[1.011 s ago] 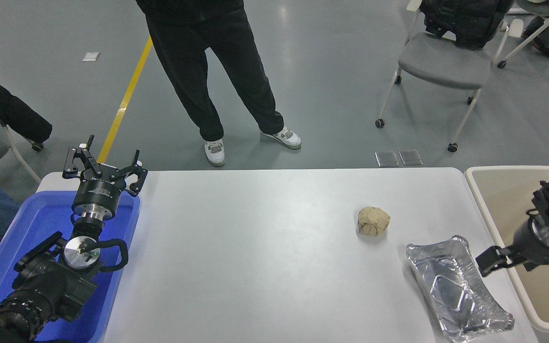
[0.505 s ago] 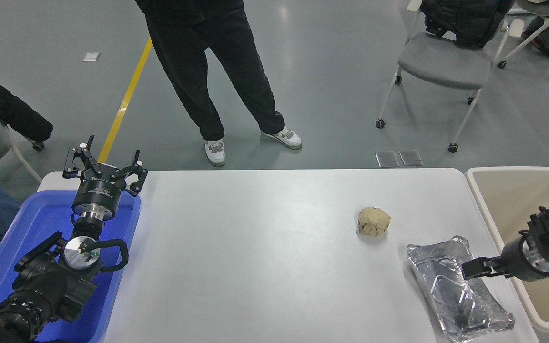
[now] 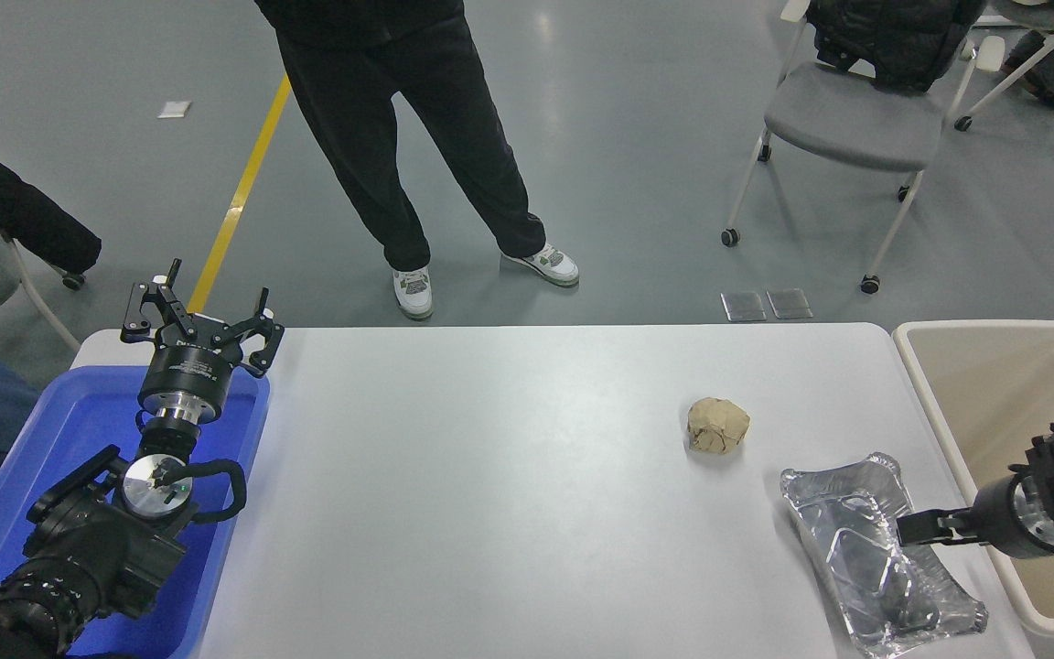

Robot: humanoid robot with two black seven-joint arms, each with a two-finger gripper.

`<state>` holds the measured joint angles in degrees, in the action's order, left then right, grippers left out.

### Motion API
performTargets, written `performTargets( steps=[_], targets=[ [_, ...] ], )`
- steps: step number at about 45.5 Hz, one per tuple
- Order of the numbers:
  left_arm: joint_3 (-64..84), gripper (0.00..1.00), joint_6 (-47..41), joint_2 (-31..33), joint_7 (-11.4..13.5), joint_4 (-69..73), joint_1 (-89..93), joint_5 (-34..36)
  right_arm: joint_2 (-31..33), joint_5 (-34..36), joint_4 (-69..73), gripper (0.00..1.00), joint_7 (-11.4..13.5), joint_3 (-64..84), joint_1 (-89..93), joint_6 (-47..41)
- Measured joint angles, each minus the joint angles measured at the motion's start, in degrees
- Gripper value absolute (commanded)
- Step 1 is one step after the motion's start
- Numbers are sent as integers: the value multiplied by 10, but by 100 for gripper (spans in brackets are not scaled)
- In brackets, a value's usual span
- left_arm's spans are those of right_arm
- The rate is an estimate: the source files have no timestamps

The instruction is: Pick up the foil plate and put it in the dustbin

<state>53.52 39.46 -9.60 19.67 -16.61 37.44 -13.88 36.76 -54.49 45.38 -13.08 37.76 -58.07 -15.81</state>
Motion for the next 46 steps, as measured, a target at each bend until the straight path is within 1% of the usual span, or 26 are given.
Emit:
performTargets(
  steps=[21, 27, 30, 33, 36, 38, 40, 41, 44, 45, 46],
  targets=[
    [0, 99, 0, 0, 0, 0, 0, 0, -12, 1, -3, 100, -1, -32, 21, 6],
    [0, 99, 0, 0, 0, 0, 0, 0, -20, -1, -7, 96, -1, -36, 32, 17],
    [0, 99, 0, 0, 0, 0, 0, 0, -24, -1, -9, 88, -1, -37, 38, 25],
    [0, 99, 0, 0, 0, 0, 0, 0, -26, -1, -12, 78, -1, -37, 42, 32],
    [0, 99, 0, 0, 0, 0, 0, 0, -28, 0, -13, 60, -1, -38, 45, 37],
    [0, 99, 0, 0, 0, 0, 0, 0, -29, 0, -14, 44, -1, -38, 47, 39],
    [0, 99, 0, 0, 0, 0, 0, 0, -30, 0, -15, 25, 0, -38, 50, 41],
    [0, 99, 0, 0, 0, 0, 0, 0, -30, 0, -16, 18, 0, -37, 51, 42],
    [0, 99, 0, 0, 0, 0, 0, 0, -30, 0, -17, 2, 0, -36, 55, 44],
    [0, 99, 0, 0, 0, 0, 0, 0, -31, 0, -17, 0, 0, -36, 56, 45],
    [0, 99, 0, 0, 0, 0, 0, 0, -31, 0, -18, 0, 0, -35, 58, 46]
  ],
)
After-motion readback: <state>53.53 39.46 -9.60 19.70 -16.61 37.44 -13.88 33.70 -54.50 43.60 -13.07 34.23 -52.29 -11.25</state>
